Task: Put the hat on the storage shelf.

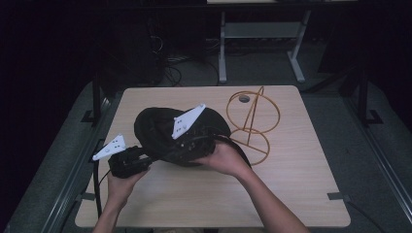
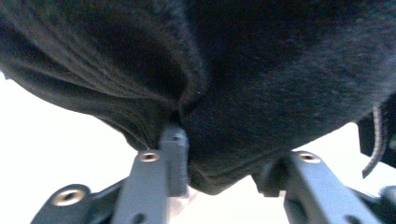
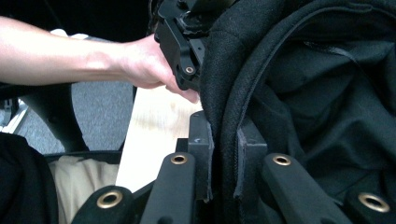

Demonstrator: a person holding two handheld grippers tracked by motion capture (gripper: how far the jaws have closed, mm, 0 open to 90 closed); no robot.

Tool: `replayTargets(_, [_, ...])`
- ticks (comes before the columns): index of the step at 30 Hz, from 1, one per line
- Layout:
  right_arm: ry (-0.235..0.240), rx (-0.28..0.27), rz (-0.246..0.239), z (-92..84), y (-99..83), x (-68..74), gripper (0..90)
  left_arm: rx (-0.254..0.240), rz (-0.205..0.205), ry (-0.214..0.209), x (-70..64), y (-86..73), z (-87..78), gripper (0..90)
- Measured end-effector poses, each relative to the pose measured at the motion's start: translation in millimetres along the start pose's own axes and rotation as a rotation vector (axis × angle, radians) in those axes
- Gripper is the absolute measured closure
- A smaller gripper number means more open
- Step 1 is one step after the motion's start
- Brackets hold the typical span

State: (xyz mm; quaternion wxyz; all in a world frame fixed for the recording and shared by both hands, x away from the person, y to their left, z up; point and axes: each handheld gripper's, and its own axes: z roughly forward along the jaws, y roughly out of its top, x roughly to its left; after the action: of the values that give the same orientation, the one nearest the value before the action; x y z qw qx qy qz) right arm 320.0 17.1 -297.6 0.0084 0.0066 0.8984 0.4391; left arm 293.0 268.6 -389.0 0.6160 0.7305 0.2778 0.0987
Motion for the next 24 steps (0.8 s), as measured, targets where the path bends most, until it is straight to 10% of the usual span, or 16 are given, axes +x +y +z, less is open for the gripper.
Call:
replayTargets(6, [-0.011,-0.012,0.015,-6.8,-1.8,-1.7,79.7,-0.001,0.033,0.0,-5.4,8.8,0.7,83.1])
replayTargets(24, [-0.062,-0.146,0.099,-35.8,-13.9,-5.6,69.8,0.066,0.194,0.055,-24.7,63.7,-1.3,85.0])
